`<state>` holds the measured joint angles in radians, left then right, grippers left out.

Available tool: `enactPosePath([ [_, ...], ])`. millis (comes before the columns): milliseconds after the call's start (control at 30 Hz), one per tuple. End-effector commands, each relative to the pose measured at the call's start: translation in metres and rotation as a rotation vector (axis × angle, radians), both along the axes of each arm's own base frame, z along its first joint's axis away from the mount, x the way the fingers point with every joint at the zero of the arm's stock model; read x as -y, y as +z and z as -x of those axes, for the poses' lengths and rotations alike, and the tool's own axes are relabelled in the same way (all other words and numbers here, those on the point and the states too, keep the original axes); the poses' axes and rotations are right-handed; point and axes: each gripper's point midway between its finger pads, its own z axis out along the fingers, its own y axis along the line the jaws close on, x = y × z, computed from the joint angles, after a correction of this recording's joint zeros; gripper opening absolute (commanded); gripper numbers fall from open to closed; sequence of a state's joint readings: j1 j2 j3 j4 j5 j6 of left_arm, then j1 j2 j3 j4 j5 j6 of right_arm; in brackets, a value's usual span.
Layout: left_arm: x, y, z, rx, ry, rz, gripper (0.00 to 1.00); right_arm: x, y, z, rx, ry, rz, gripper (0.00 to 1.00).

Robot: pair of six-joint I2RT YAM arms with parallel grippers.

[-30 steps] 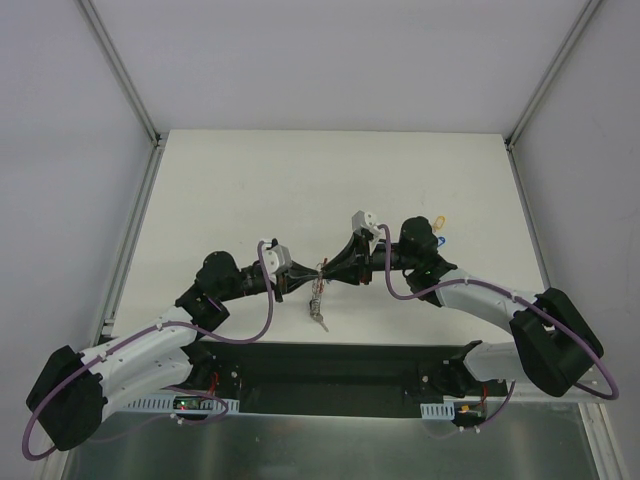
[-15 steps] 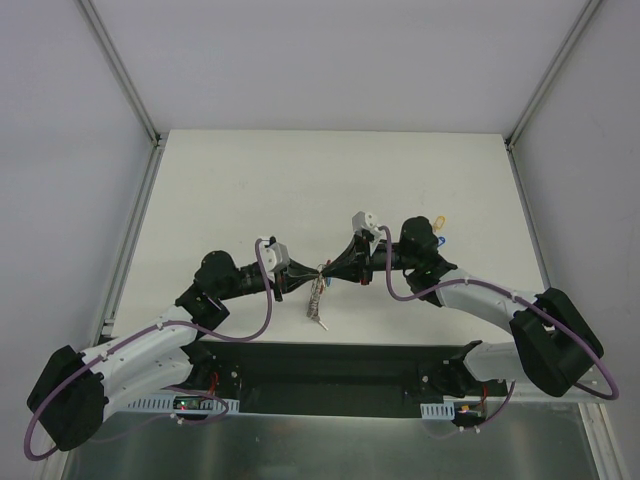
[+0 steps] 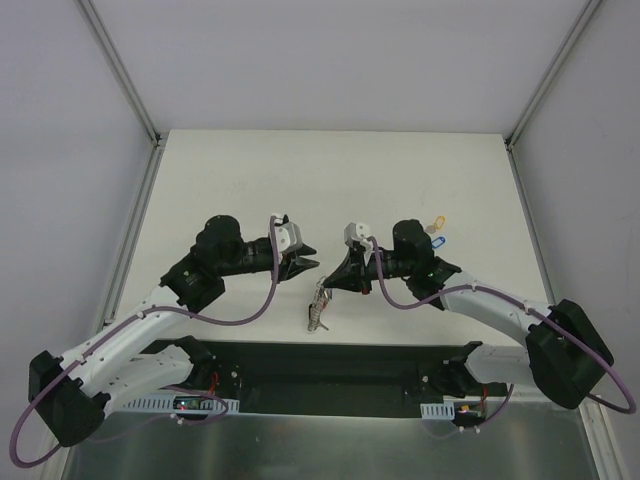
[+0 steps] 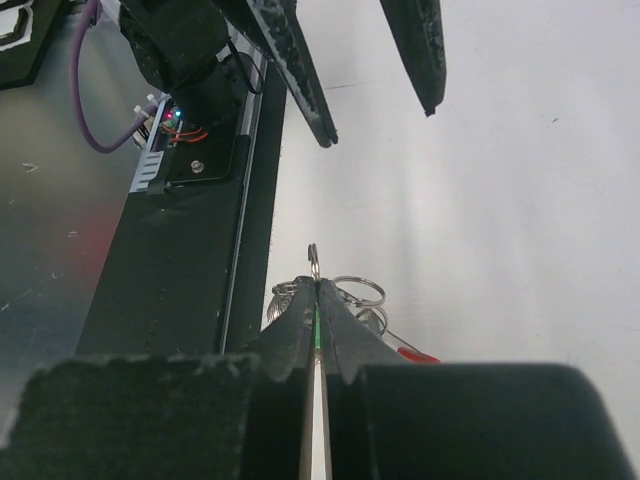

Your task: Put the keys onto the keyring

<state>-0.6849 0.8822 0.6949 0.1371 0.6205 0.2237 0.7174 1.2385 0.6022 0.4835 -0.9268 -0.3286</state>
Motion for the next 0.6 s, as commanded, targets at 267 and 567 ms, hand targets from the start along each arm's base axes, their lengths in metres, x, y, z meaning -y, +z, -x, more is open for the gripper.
enactPosePath([
  [267, -0.001, -0.025, 0.02, -0.152, -0.095, -0.223, 0.32, -0.007, 0.022, -0.008, 0.123, -0.019, 0.008, 0.01],
  [567, 0.012, -0.037, 0.025, -0.197, -0.129, -0.275, 0.33, -0.009, 0.022, -0.008, 0.13, -0.022, 0.018, 0.01],
])
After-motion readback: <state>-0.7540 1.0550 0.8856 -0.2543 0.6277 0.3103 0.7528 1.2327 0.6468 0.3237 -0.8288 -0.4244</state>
